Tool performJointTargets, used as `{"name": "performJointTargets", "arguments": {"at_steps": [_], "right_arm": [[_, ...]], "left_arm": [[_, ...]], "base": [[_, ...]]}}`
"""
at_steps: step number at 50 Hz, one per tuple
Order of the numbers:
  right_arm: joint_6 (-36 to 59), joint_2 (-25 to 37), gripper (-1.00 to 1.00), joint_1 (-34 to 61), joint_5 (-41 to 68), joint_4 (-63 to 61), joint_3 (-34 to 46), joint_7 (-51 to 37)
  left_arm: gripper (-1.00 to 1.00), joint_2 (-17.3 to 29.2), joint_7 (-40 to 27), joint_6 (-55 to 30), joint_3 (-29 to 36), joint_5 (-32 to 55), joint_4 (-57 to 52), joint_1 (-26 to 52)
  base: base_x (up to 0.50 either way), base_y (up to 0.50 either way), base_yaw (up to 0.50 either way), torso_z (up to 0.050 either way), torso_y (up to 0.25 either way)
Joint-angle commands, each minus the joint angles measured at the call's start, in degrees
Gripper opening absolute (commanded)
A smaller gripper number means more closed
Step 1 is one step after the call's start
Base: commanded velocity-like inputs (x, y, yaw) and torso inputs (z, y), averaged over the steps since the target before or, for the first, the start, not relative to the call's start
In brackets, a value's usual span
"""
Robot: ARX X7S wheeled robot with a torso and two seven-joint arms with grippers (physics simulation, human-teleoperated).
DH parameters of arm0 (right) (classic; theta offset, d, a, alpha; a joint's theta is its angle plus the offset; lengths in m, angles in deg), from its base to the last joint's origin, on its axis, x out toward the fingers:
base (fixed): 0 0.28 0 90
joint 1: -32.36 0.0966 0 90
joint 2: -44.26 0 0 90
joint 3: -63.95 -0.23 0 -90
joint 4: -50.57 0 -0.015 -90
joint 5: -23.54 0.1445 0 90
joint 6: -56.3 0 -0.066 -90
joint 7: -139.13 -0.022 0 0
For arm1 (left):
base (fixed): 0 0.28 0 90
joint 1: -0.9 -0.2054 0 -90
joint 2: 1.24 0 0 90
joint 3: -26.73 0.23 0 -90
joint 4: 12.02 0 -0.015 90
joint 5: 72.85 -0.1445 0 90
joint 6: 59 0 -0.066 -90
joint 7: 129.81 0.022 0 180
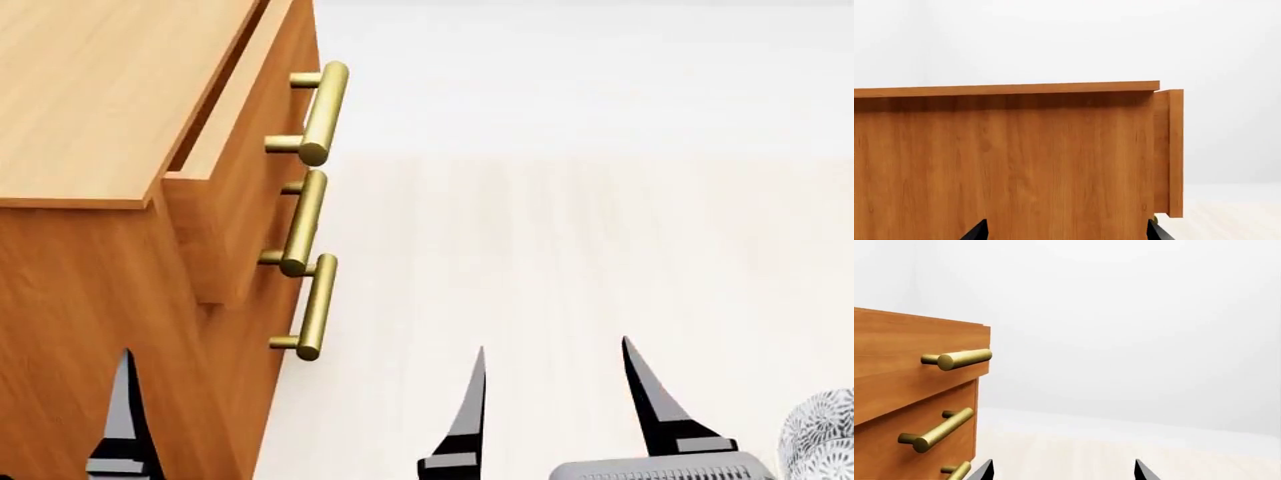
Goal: Close the top drawer of the cabinet and put the bowl on top of it.
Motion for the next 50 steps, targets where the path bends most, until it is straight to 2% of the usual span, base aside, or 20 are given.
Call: {"name": "performJointTargets", "arguments": {"at_steps": [1, 6, 12, 20, 26, 29, 40, 50], "right_arm": [[-0.11, 0.33, 1.0, 0.08, 0.15, 0.09, 0.33, -0.44], [0.0, 0.2, 1.0, 0.83, 0.47, 1.39, -0.43, -0.93], [6.0, 1.38, 1.0, 6.93, -1.18, 2.23, -0.31, -1.85], [17.56, 1.94, 1.0, 21.53, 0.84, 7.58, -1.17, 0.02], [22.35, 2.07, 1.0, 29.85, 0.24, 11.02, 0.66, 0.75], [24.47, 1.58, 1.0, 35.45, -0.16, 16.53, 2.34, 1.6], [19.89, -1.64, 1.0, 49.83, -2.89, 38.87, 7.96, 3.64], [15.61, -6.16, 1.0, 55.61, -3.51, 51.6, 11.2, 4.13]], "left_arm": [[1.0, 0.53, -0.57, 0.3, 0.28, 0.44, 0.0, -0.11], [1.0, 0.72, -0.74, 0.87, 0.44, 0.5, 0.46, -0.32], [1.0, 0.99, -1.02, 0.9, 0.7, 0.65, -0.1, -0.57], [1.0, 1.49, -1.35, 0.85, 0.24, 1.38, -0.59, -0.59], [1.0, 1.72, -1.65, 0.8, 0.47, 1.42, -0.89, -0.69], [1.0, 1.87, -1.78, 0.75, 0.74, 1.29, -1.27, -0.8], [1.0, 2.41, -2.31, 1.34, 1.39, 0.56, -1.18, -1.47], [1.0, 2.68, -2.55, 1.46, 1.58, 0.83, -0.62, -1.23]], "base": [[0.5, 0.0, 0.0, 0.0, 0.0], [0.5, 0.0, 0.0, 0.0, 0.0], [0.0, 0.0, 0.0, 0.0, 0.0], [0.0, 0.0, 0.0, 0.0, 0.0], [0.0, 0.0, 0.0, 0.0, 0.0], [0.0, 0.0, 0.0, 0.0, 0.0], [0.0, 0.0, 0.0, 0.0, 0.0], [0.0, 0.0, 0.0, 0.0, 0.0]]}}
